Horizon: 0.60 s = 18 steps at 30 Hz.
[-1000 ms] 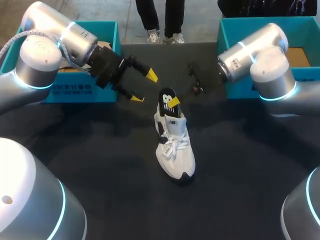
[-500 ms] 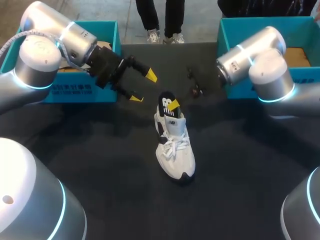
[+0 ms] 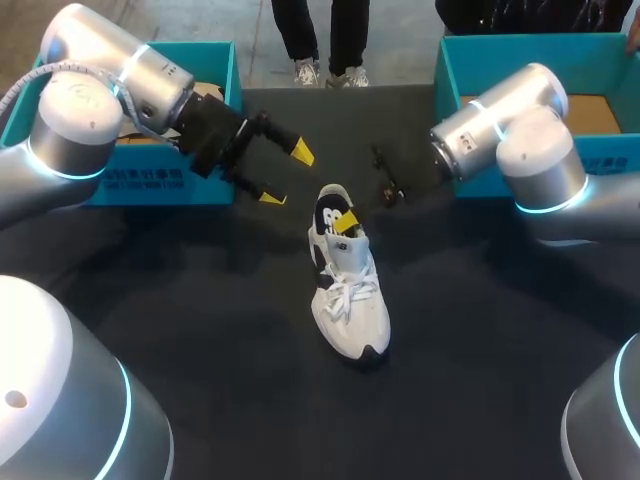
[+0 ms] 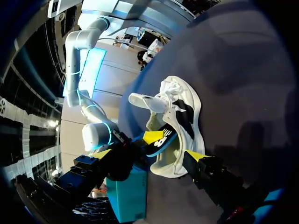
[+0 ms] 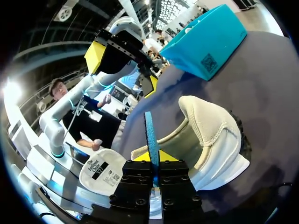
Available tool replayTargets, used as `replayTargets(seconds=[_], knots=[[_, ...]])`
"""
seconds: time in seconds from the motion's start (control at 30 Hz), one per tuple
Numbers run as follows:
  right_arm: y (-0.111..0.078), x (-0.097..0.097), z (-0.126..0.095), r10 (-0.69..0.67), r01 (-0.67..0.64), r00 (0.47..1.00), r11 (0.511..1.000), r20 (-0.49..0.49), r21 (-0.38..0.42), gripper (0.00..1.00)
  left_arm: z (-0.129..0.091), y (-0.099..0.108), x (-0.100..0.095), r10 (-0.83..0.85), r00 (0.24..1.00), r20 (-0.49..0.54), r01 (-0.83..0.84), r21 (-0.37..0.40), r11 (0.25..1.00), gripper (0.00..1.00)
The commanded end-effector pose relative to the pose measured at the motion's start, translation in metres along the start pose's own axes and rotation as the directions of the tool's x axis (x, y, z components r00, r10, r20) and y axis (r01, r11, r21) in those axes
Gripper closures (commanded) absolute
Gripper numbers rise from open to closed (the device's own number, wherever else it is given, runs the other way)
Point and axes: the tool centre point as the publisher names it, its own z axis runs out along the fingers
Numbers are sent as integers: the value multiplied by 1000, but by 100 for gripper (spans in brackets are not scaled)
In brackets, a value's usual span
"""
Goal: Take the shoe out of the shoebox, open the shoe tongue, remove and reinsert the insole, then place the shoe into the shoebox
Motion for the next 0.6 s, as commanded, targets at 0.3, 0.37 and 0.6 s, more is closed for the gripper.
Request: replayTargets(seconds=[0.3, 0.37, 0.6], knots=[[11, 3, -8, -27, 27, 999, 1000, 38, 8, 69, 0, -2, 0, 4, 1000, 1, -3, -3, 1000, 0], [12, 5, -10, -30, 30, 998, 1000, 46, 8, 69, 0, -2, 0, 4, 1000, 2, -4, -4, 1000, 0], [12, 7, -17, -29, 29, 997, 1000, 70, -7, 70, -1, -3, 0, 7, 1000, 4, -7, -3, 1000, 0]])
